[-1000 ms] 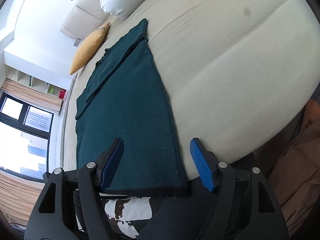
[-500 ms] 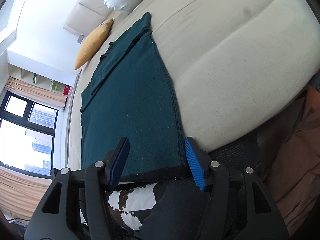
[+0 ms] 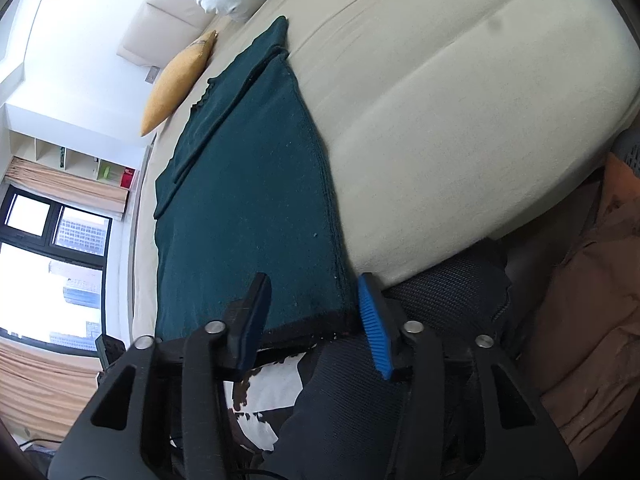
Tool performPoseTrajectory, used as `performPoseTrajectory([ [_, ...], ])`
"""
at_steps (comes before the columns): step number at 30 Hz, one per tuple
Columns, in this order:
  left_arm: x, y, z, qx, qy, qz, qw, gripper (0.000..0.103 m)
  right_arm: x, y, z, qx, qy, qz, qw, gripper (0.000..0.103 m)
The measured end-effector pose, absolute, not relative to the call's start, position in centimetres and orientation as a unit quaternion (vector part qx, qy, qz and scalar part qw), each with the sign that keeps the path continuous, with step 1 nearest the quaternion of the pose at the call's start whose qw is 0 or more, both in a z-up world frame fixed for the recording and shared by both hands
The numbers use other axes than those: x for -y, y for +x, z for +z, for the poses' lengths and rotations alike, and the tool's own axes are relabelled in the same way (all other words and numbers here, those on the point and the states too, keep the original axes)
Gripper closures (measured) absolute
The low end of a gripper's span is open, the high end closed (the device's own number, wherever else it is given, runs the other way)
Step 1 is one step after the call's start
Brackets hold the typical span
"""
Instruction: Fold small clothes
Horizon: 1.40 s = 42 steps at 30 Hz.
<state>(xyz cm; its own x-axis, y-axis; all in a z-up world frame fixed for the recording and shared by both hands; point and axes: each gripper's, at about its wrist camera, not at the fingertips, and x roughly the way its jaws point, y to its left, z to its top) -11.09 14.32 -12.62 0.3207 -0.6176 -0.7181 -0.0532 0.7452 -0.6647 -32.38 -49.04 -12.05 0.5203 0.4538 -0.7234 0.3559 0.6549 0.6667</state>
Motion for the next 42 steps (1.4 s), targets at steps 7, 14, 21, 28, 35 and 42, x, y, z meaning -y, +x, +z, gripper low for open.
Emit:
performPoseTrajectory([
  [7, -14.3, -11.2, -12.3, -0.541, -0.304, -0.192, 0.761, 0.096, 48.4, -32.3, -12.1, -0.497, 0.397, 0.034, 0.771, 0.095],
  [14, -14.8, -10.9, -10.2, -0.51, -0.317, -0.209, 0.772, 0.097, 48.3, -32.3, -10.0, -0.456, 0.386, 0.044, 0.801, 0.097],
  [21, -15.0, -9.5, -7.9, -0.48, -0.345, -0.223, 0.775, 0.097, 48.2, -31.1, -7.0, -0.404, 0.393, 0.057, 0.824, 0.097],
  [28, -15.4, -6.3, -5.3, -0.445, -0.373, -0.233, 0.78, 0.097, 49.1, -27.6, -4.1, -0.345, 0.417, 0.065, 0.838, 0.097],
  [35, -15.1, -1.5, -3.0, -0.416, -0.379, -0.236, 0.792, 0.097, 49.4, -21.7, -1.2, -0.308, 0.412, 0.062, 0.855, 0.097],
  [42, -14.9, 4.0, -2.9, -0.408, -0.385, -0.225, 0.797, 0.097, 49.9, -14.5, 0.1, -0.295, 0.394, 0.038, 0.87, 0.097],
])
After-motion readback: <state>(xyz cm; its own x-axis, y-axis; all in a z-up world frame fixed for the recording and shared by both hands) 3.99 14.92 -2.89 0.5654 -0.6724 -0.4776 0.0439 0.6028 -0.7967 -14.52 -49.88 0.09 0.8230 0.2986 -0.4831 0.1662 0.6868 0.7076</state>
